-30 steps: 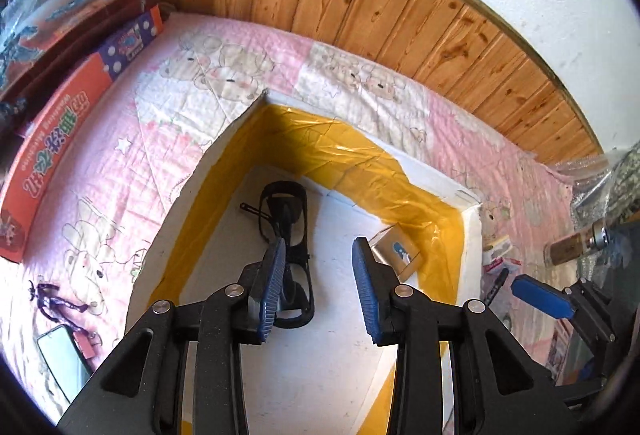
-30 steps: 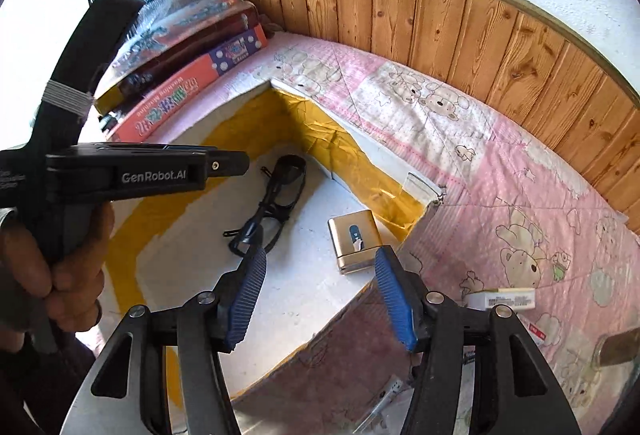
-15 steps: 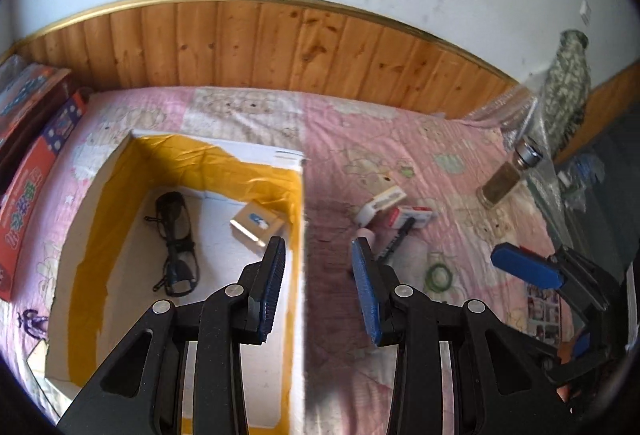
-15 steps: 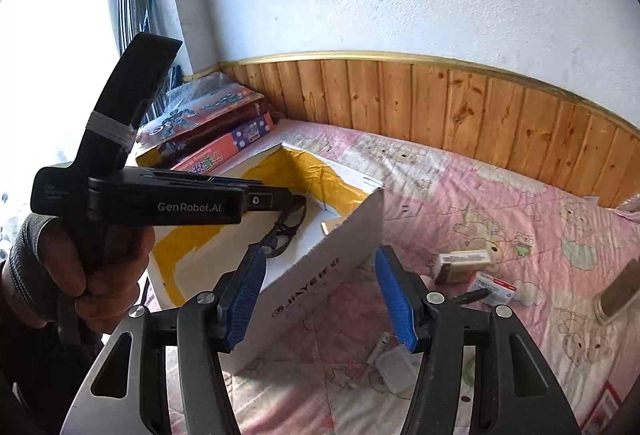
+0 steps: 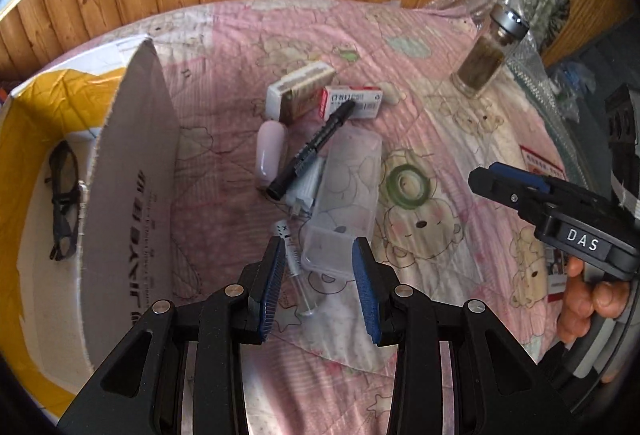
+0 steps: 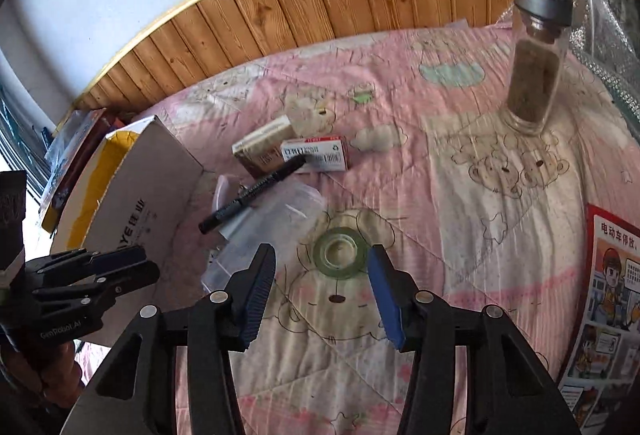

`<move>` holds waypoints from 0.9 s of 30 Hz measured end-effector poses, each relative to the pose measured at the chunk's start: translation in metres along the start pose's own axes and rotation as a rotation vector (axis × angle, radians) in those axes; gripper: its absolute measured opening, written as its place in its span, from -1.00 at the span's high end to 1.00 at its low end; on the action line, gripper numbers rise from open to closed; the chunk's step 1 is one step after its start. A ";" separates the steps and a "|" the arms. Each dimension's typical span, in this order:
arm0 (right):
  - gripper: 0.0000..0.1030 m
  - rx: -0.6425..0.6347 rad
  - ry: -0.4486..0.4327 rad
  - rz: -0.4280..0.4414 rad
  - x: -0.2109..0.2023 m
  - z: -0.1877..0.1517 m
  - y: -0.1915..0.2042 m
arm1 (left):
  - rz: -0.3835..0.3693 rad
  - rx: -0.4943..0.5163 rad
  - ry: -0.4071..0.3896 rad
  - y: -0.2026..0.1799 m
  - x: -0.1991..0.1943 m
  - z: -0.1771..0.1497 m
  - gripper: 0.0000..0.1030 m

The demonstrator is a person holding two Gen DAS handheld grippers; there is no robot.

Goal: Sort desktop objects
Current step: 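Grasp the clear plastic container with the left tool while the right tool grasps the green tape roll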

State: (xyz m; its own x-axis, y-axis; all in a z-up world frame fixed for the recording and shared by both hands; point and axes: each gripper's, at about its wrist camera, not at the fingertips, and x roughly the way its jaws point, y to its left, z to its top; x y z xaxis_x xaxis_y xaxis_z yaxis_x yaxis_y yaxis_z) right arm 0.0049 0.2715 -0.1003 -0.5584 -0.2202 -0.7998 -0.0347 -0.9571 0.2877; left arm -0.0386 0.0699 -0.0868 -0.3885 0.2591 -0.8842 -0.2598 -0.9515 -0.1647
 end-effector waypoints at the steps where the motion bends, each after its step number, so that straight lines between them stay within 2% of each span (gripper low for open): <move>1: 0.02 -0.001 0.010 0.002 0.005 0.000 -0.001 | 0.003 0.006 0.011 -0.002 0.007 -0.001 0.27; 6: 0.01 -0.089 0.054 -0.030 0.029 -0.006 0.011 | 0.007 0.038 0.032 -0.015 0.033 0.002 0.18; 9: -0.13 -0.159 0.091 -0.079 0.051 -0.009 0.015 | 0.031 0.069 0.030 -0.021 0.047 0.002 0.11; 11: -0.16 -0.187 0.117 -0.091 0.064 -0.011 0.014 | 0.063 0.085 0.006 -0.023 0.054 0.000 -0.06; 14: -0.18 -0.212 0.142 -0.108 0.081 -0.013 0.011 | 0.013 0.065 -0.006 -0.021 0.061 0.001 -0.17; 18: -0.17 -0.257 0.137 -0.128 0.094 -0.011 0.005 | -0.018 0.054 0.008 -0.022 0.069 0.004 -0.16; 19: -0.11 -0.273 0.143 -0.131 0.095 -0.010 0.005 | -0.022 0.051 0.019 -0.023 0.074 0.006 -0.19; 21: 0.04 -0.288 0.143 -0.132 0.093 -0.008 0.002 | -0.029 0.050 0.038 -0.025 0.081 0.005 -0.15; 22: 0.04 -0.297 0.149 -0.131 0.092 -0.008 0.002 | -0.020 0.053 0.039 -0.026 0.083 0.004 -0.10; 23: 0.04 -0.303 0.155 -0.128 0.090 -0.008 0.000 | 0.011 0.060 0.016 -0.028 0.082 0.002 0.19; 24: 0.04 -0.300 0.160 -0.120 0.088 -0.009 -0.001 | 0.030 0.067 0.012 -0.030 0.084 0.002 0.25; 27: 0.05 -0.285 0.167 -0.089 0.079 -0.008 -0.007 | -0.002 0.029 0.022 -0.025 0.080 0.003 0.38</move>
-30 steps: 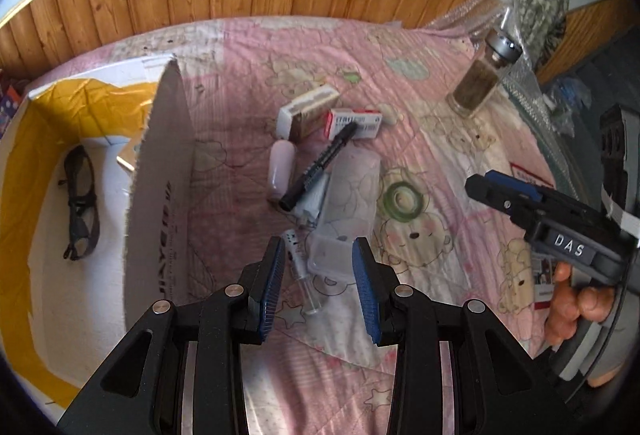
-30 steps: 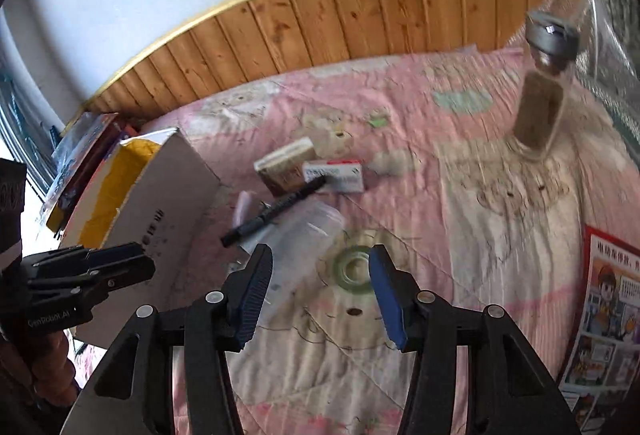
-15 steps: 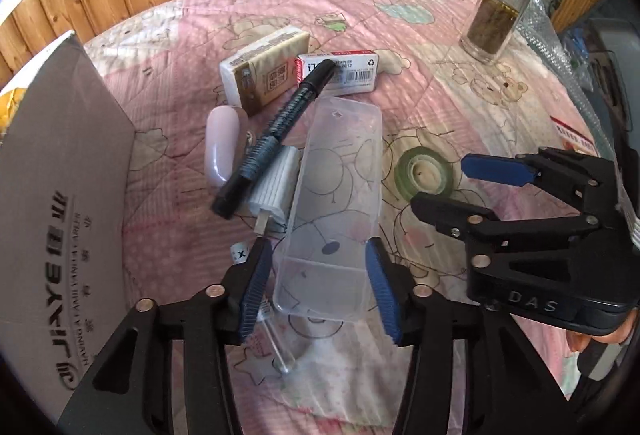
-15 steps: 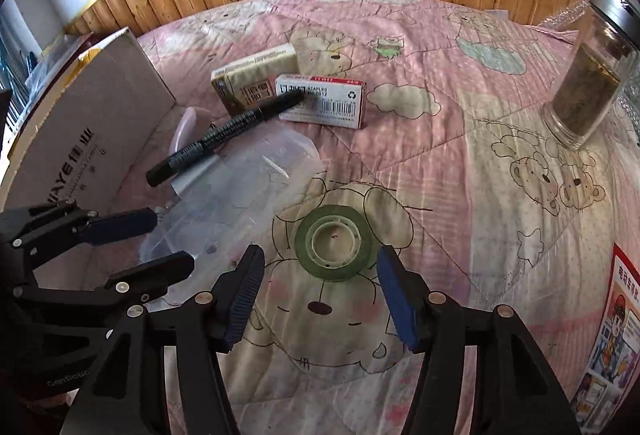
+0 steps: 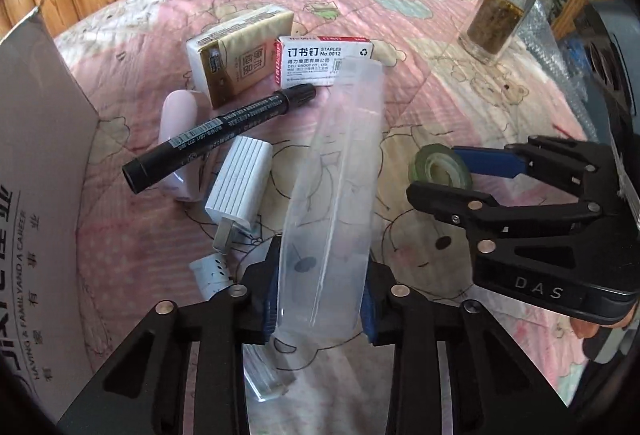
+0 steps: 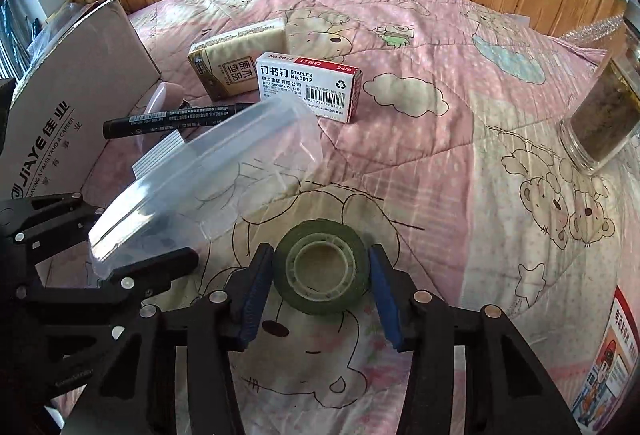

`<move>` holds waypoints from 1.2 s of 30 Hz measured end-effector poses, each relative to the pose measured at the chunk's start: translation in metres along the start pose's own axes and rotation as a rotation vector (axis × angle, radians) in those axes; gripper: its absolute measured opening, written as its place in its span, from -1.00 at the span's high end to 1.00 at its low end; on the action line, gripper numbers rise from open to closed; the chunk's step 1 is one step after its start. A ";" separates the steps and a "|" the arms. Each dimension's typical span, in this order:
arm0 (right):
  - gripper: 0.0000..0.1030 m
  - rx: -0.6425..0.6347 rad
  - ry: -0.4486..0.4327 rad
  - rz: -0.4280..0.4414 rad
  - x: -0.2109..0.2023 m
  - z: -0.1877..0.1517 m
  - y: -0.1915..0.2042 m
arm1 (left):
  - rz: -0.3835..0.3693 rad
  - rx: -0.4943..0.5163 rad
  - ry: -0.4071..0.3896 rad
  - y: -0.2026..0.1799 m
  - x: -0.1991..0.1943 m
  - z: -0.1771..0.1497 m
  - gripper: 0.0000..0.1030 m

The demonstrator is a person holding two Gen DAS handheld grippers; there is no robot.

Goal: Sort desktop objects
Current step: 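Grasp the clear plastic container with the left tool while the right tool grasps the green tape roll, then carry the container with the left tool while the right tool carries the tape into the cardboard box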

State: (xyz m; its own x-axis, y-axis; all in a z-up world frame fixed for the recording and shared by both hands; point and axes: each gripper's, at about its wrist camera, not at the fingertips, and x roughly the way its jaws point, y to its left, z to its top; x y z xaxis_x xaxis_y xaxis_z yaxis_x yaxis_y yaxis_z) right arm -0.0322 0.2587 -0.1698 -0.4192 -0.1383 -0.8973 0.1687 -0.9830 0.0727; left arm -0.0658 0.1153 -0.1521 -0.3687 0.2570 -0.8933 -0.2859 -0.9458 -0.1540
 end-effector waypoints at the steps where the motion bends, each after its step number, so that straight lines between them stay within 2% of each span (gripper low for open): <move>1: 0.05 0.007 -0.005 0.010 -0.004 -0.001 -0.003 | -0.009 -0.014 0.010 0.001 -0.001 0.001 0.39; 10: 0.05 0.099 -0.065 0.154 -0.042 0.003 -0.015 | -0.030 -0.067 -0.014 -0.001 -0.026 0.010 0.41; 20: 0.05 0.126 -0.109 0.179 -0.067 0.006 -0.005 | -0.015 -0.085 -0.048 -0.001 -0.051 0.013 0.42; 28: 0.05 0.096 -0.153 0.193 -0.085 0.015 0.013 | -0.024 -0.099 -0.114 0.003 -0.082 0.014 0.42; 36: 0.05 0.069 -0.212 0.194 -0.108 0.018 0.036 | 0.004 -0.128 -0.188 0.012 -0.110 0.016 0.42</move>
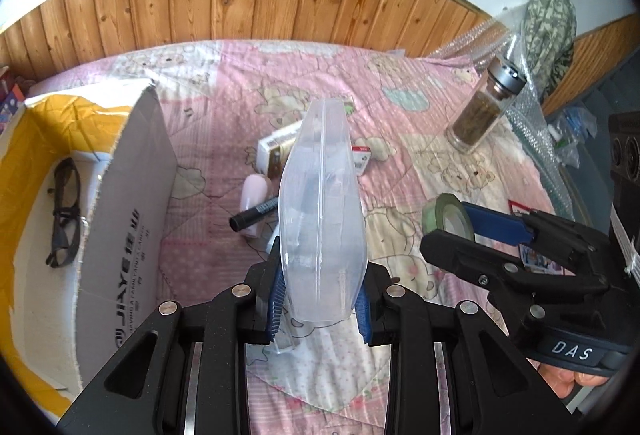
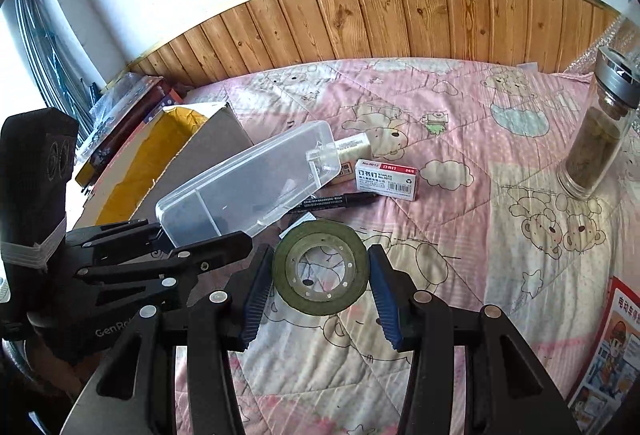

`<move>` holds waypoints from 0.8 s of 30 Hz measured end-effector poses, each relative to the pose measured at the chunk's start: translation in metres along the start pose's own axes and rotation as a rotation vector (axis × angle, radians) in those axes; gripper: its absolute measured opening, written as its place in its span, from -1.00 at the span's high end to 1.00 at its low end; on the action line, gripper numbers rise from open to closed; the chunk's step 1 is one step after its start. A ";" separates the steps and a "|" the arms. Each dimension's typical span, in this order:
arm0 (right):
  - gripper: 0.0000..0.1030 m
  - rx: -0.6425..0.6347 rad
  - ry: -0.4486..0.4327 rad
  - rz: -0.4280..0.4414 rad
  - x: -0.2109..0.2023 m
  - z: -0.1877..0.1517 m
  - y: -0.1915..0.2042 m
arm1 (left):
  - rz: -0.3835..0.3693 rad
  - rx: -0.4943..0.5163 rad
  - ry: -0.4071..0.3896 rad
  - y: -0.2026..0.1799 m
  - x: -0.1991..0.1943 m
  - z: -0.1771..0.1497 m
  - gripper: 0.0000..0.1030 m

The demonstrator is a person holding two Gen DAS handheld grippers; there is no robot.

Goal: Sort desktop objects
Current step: 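Carry the container with the left tool while the right tool carries the tape into the cardboard box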

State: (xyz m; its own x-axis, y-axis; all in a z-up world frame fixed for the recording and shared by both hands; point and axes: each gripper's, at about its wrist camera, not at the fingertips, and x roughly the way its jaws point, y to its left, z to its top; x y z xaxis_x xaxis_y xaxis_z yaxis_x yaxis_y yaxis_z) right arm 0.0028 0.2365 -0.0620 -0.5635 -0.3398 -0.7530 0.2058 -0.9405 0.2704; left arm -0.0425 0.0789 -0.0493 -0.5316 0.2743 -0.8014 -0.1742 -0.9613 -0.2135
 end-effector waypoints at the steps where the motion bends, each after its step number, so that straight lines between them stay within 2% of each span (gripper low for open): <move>1: 0.05 -0.006 -0.008 -0.001 -0.003 0.001 0.003 | 0.001 -0.004 -0.009 0.001 -0.004 0.001 0.42; 15: 0.05 -0.052 -0.086 0.034 -0.025 0.010 0.046 | -0.026 -0.095 -0.126 0.027 -0.063 0.003 0.42; 24: 0.05 -0.097 -0.118 0.065 -0.028 0.013 0.077 | 0.017 -0.123 -0.201 0.054 -0.095 0.004 0.42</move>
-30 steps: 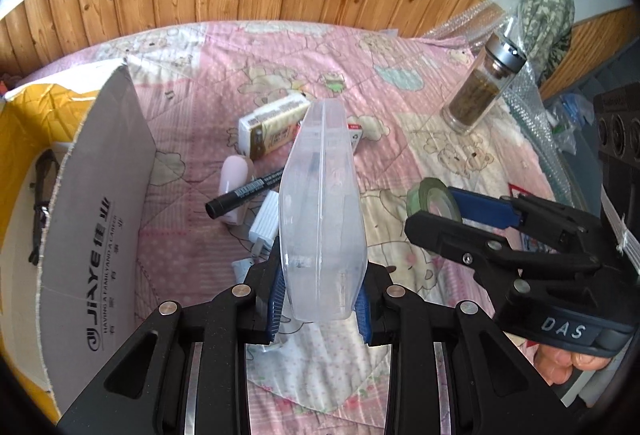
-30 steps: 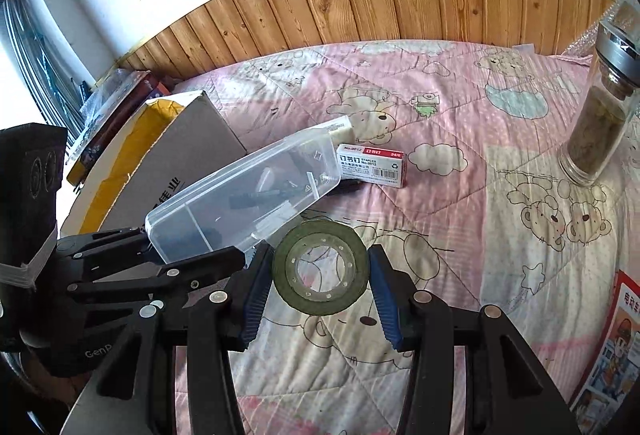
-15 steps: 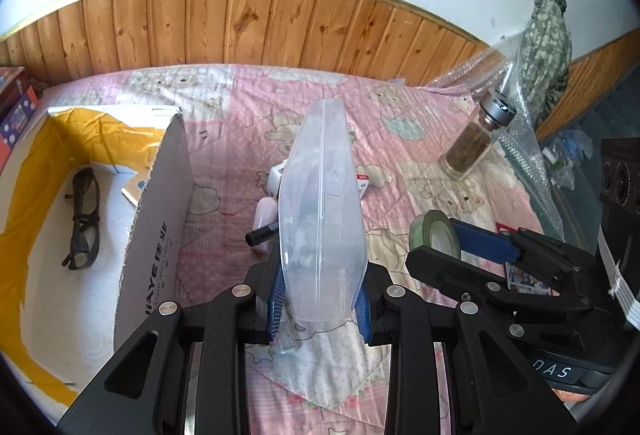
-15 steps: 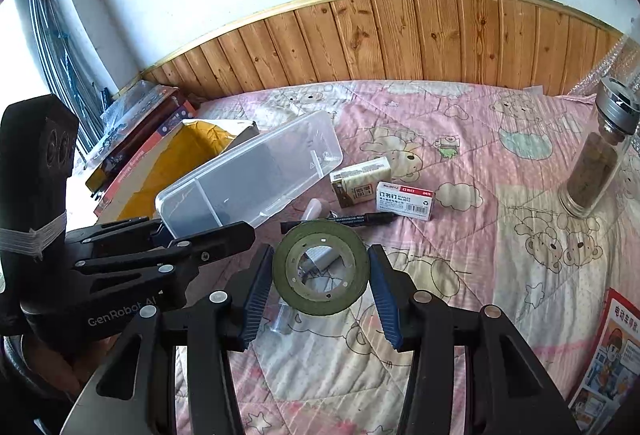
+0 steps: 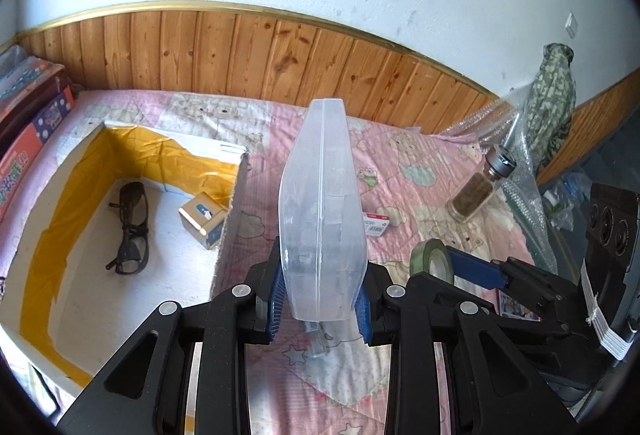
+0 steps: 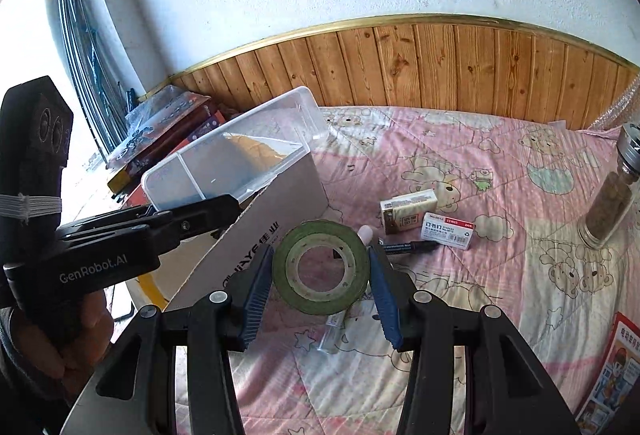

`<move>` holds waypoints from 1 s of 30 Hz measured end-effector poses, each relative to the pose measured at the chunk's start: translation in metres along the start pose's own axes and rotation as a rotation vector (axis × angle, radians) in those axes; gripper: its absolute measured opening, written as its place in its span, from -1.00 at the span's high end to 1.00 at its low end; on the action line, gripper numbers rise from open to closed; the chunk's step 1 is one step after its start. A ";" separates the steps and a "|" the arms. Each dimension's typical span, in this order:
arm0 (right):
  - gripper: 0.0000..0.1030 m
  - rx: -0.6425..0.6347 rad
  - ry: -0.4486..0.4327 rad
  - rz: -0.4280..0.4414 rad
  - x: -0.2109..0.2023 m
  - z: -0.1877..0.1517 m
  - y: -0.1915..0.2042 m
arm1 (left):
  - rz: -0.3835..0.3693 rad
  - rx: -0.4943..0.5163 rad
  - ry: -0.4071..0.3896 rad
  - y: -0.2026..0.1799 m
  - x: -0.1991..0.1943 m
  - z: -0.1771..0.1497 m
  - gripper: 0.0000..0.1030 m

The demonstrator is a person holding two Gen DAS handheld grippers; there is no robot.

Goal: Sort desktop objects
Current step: 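Carry the container with the left tool while the right tool carries the tape into the cardboard box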

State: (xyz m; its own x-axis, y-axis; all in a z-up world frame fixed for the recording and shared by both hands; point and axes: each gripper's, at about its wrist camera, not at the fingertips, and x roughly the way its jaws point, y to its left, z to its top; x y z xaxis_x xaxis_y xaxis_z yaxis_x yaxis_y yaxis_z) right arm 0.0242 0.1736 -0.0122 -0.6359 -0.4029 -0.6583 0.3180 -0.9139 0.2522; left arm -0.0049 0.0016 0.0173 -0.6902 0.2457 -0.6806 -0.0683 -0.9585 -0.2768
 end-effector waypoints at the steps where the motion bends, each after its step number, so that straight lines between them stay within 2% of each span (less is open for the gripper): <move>1: 0.05 -0.007 -0.002 0.001 0.001 0.000 0.003 | 0.009 0.005 -0.004 0.002 -0.002 0.000 0.42; 6: 0.05 -0.030 -0.011 -0.001 0.004 0.001 0.017 | 0.045 0.014 -0.021 0.015 -0.011 -0.002 0.42; 14: 0.05 -0.049 -0.030 0.010 0.005 0.007 0.043 | 0.058 0.005 -0.061 0.037 -0.032 0.002 0.42; 24: 0.05 -0.101 -0.055 0.031 0.012 0.013 0.081 | 0.087 -0.020 -0.064 0.076 -0.044 0.000 0.42; 30: 0.05 -0.118 -0.035 0.065 0.022 0.012 0.102 | 0.094 -0.074 -0.044 0.110 -0.051 -0.002 0.42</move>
State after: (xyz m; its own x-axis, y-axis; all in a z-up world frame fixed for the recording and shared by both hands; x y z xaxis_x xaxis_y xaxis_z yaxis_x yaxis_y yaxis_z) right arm 0.0338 0.0712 0.0075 -0.6346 -0.4640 -0.6180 0.4383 -0.8747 0.2066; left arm 0.0246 -0.1158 0.0199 -0.7221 0.1475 -0.6759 0.0504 -0.9632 -0.2639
